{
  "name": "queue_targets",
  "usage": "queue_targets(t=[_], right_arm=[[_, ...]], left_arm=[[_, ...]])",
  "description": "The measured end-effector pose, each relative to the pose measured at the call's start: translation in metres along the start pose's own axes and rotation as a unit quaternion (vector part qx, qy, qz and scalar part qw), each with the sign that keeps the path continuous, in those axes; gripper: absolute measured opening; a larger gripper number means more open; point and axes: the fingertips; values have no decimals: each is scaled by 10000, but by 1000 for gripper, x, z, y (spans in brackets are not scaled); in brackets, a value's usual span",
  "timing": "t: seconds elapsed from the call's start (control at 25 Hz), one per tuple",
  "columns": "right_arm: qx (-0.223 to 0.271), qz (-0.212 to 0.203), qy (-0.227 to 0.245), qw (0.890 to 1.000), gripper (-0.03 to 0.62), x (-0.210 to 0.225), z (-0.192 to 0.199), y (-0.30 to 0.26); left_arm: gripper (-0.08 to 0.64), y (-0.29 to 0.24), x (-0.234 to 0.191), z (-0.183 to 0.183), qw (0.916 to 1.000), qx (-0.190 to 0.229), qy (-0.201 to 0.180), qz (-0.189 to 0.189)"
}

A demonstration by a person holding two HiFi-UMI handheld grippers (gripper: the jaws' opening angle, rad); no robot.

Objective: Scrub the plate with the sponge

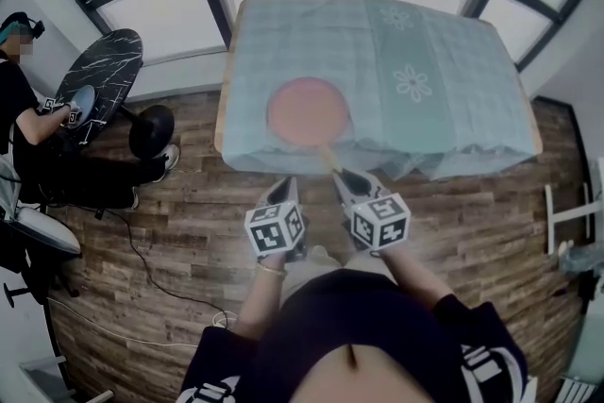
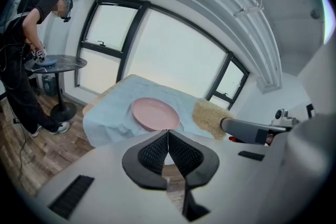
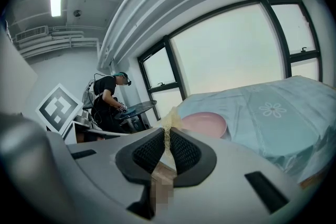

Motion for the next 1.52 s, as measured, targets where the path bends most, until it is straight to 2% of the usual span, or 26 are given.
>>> queue_targets(t=[0.4, 0.8, 1.04, 1.2, 1.4, 1.52], right_arm=[[-55, 49, 190, 9998, 37, 19, -14, -35], [-277, 160, 397, 9987, 37, 65, -14, -92], [-455, 59, 478, 9978, 37, 95, -16, -130], [-608, -44, 587, 9964, 37, 108, -14, -153], [-800, -214, 655, 9944, 37, 123, -13, -182], [-995, -337, 779, 9914, 37, 129, -8, -199]], left_arm=[[11, -17, -13, -22, 10000, 43, -48, -34], [12, -71, -39, -49, 9997, -43, 85, -216], [14, -111, -57, -65, 9990, -179, 188, -355], [14, -139, -70, -69, 9982, -435, 225, -345], [16, -165, -90, -83, 9972, -427, 296, -531], [84, -180, -100, -85, 9962, -529, 401, -568]])
Point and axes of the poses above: the fingertips, and each gripper's own axes: y backward along the fingers, x to its right, z out of its underside, and after that the axes turned 14 degrees about y, right-handed
